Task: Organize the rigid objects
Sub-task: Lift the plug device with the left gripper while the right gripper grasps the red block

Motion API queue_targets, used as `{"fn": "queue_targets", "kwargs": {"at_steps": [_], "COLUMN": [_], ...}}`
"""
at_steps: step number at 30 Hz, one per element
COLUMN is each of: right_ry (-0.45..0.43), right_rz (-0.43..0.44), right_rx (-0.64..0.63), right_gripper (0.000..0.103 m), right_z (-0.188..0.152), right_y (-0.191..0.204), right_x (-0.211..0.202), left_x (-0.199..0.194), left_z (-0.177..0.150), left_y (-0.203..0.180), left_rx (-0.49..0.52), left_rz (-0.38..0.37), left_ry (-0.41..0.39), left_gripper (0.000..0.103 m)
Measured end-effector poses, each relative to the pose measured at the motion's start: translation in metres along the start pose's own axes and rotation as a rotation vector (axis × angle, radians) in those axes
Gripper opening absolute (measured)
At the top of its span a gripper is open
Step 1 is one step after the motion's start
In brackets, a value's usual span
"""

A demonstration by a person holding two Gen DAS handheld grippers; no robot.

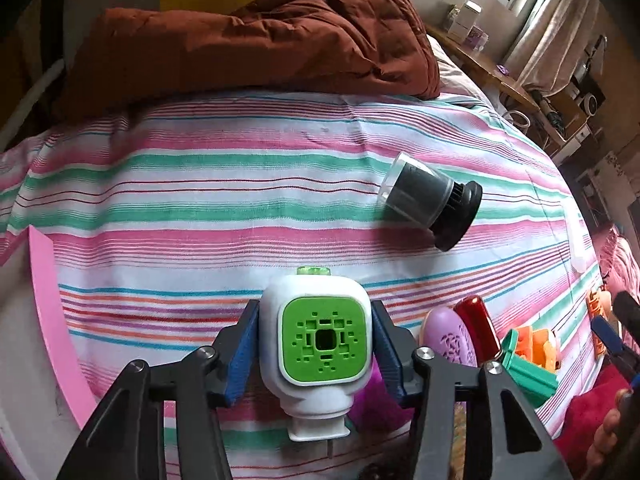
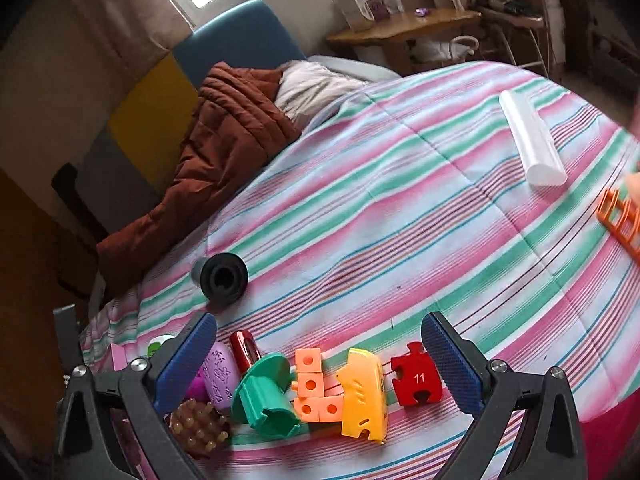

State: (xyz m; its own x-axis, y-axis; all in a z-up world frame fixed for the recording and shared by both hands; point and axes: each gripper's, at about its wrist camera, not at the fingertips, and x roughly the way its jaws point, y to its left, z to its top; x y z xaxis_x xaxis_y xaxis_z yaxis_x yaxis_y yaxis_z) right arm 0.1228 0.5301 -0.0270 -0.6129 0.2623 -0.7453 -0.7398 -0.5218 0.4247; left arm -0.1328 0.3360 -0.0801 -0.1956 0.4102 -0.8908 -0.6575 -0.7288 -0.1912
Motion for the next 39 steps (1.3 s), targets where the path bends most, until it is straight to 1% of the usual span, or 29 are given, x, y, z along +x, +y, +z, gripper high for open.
{"fn": "queue_targets", "kwargs": {"at_steps": [1,3,6,7,9,10,11,13,17,20,21,24,25,26,28,31,34,39], "right_ry": [0.006,0.025,0.047,0.056,0.079,0.094,0.107,0.142,0.182,0.195,0.191,0.132,0.120,0.121,0.144,0.181,0.218,0.230], "right_rz": [-0.007,-0.059,-0.088,-0.103,-0.131,-0.140,-0.147,-0.148,-0.158,-0.167,-0.170,-0.193,-0.219,-0.238,-0.271,-0.263,-0.295,-0.289], "right_rx": [-0.004,-0.024,-0.019,-0.018,-0.006,-0.004,-0.003,-0.003,-0.031,-0.020,-0.011,0.055,0.076,0.089,0.096,0.083,0.043,0.010], "right_gripper": [0.103,0.103,0.101,0.096,0.081,0.077,0.070,0.065,0.065,0.065,0.065,0.065,0.061,0.054,0.047,0.046,0.046,0.046], "right_z": [-0.001,-0.003,-0.002,-0.002,-0.002,-0.002,-0.003,-0.004,-0.010,-0.012,-0.011,-0.003,-0.001,-0.001,-0.002,-0.005,-0.010,-0.013], "right_y": [0.001,0.002,-0.003,-0.005,-0.010,-0.013,-0.014,-0.017,-0.015,-0.019,-0.021,-0.038,-0.045,-0.050,-0.056,-0.056,-0.052,-0.049], "right_x": [0.002,0.007,0.012,0.014,0.018,0.020,0.022,0.027,0.032,0.032,0.031,0.020,0.016,0.016,0.018,0.021,0.027,0.027], "left_x": [-0.003,-0.009,-0.024,-0.028,-0.034,-0.037,-0.038,-0.045,-0.061,-0.071,-0.076,-0.088,-0.093,-0.098,-0.104,-0.115,-0.124,-0.135], "left_z": [-0.003,-0.006,-0.014,-0.017,-0.020,-0.023,-0.024,-0.029,-0.036,-0.041,-0.044,-0.052,-0.055,-0.059,-0.066,-0.077,-0.086,-0.097], "left_y": [0.000,0.001,0.002,0.002,0.002,0.002,0.001,0.001,0.001,-0.001,0.000,0.000,0.000,-0.001,-0.002,0.000,0.001,0.009], "left_rx": [0.002,0.002,0.003,0.004,0.005,0.009,0.010,0.004,-0.001,-0.002,-0.007,-0.021,-0.022,-0.022,-0.024,-0.027,-0.020,-0.030], "left_rz": [0.002,-0.001,-0.007,-0.010,-0.019,-0.019,-0.015,-0.025,-0.042,-0.053,-0.060,-0.082,-0.088,-0.093,-0.102,-0.114,-0.107,-0.110], "left_ry": [-0.009,-0.023,-0.057,-0.066,-0.077,-0.081,-0.085,-0.093,-0.119,-0.137,-0.143,-0.158,-0.165,-0.170,-0.173,-0.180,-0.193,-0.203], "left_gripper": [0.053,0.053,0.053,0.053,0.053,0.053,0.053,0.053,0.053,0.053,0.053,0.053,0.053,0.053,0.053,0.053,0.053,0.053]}}
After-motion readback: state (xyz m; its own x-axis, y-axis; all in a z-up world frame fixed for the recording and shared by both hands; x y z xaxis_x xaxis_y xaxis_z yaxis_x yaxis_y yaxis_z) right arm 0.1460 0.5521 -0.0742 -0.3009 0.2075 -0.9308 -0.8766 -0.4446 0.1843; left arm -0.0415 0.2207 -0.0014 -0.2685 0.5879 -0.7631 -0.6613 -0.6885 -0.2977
